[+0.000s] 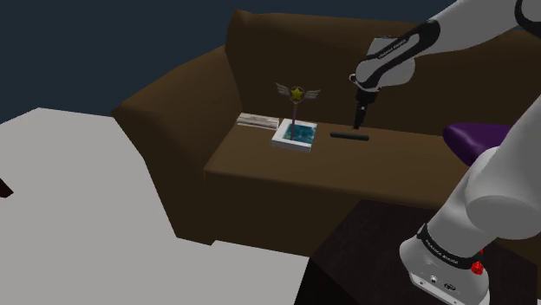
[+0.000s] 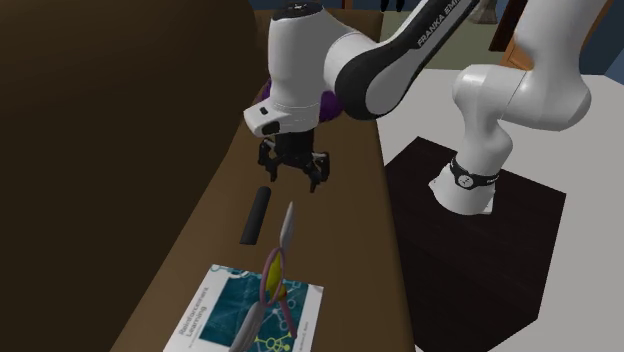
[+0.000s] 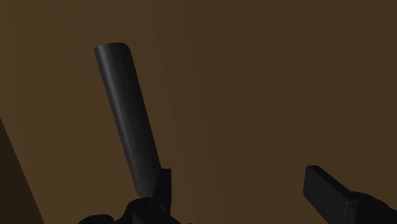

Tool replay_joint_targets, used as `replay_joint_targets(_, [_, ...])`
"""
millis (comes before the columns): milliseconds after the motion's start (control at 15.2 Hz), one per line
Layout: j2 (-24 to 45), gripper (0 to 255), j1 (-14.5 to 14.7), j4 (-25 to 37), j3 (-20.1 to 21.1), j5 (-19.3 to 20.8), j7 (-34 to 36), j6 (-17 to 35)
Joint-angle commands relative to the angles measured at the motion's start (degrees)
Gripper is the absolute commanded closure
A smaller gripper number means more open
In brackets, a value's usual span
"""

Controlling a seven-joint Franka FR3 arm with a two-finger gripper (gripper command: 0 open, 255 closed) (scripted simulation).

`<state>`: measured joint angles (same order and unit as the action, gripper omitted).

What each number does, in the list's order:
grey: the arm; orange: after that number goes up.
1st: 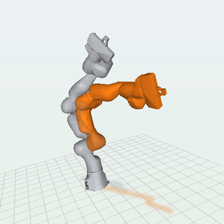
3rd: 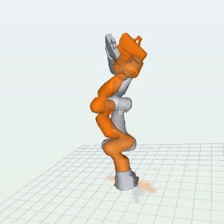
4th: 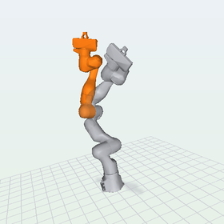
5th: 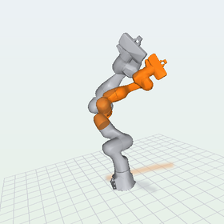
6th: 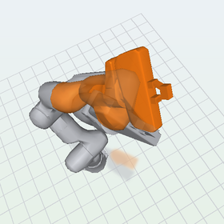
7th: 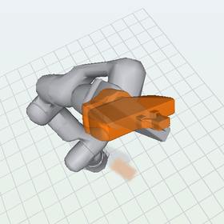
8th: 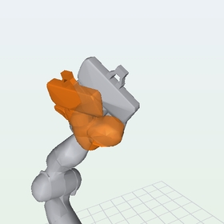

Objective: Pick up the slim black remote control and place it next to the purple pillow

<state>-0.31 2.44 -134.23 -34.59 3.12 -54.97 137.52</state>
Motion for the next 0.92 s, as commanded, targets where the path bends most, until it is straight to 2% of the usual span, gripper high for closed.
replay_joint_targets(0, [5.5,0,-0.5,2.6,-0.6,-4.7,-5.8,2.0])
replay_joint_targets(264, [16.2,0,-4.3,9.4,1.7,-13.6,-15.8,4.1])
replay_joint_targets(462, [23.5,0,-8.2,15.3,4.6,-18.1,-21.4,4.7])
replay_joint_targets(594, [27.2,0,-10.3,18.7,6.1,-19.8,-23.7,4.7])
replay_joint_targets(858, [29.7,0,-11.4,19.1,7.4,-21.5,-24.8,6.8])
